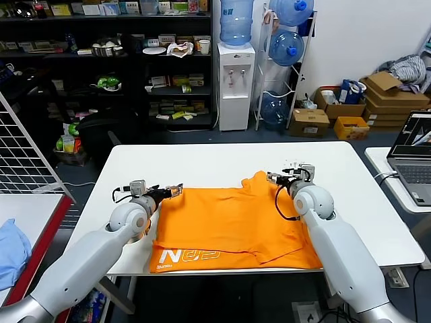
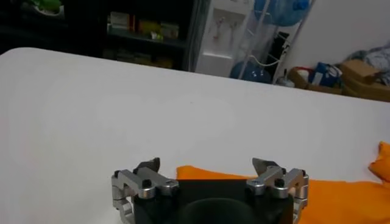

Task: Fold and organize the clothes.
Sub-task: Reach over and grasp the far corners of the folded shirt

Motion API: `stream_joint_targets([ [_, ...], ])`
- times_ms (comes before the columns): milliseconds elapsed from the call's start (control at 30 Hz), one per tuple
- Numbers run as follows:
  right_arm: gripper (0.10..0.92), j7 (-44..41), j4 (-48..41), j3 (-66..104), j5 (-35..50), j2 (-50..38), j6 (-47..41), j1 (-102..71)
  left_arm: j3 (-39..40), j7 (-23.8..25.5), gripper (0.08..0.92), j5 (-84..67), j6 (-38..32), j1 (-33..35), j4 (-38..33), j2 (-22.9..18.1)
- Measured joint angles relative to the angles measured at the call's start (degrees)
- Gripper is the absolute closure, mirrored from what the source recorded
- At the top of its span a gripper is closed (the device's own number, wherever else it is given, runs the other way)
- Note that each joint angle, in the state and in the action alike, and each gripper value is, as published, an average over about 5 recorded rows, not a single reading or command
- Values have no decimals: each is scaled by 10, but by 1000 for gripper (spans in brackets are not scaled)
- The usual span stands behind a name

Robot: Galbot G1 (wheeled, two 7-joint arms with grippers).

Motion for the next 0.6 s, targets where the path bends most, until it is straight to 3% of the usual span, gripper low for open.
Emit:
stream_joint_targets([
  [367, 124, -24, -44, -14, -8, 15, -3, 16, 22, 11, 79, 7, 10, -25, 39, -6],
  [533, 255, -30, -52, -17, -8, 18, -6, 15, 26, 13, 99, 9, 12, -28, 45, -6],
  [600, 307, -32, -55, -17, -8, 18, -7, 15, 28, 13, 143, 10, 13, -27, 45, -4],
])
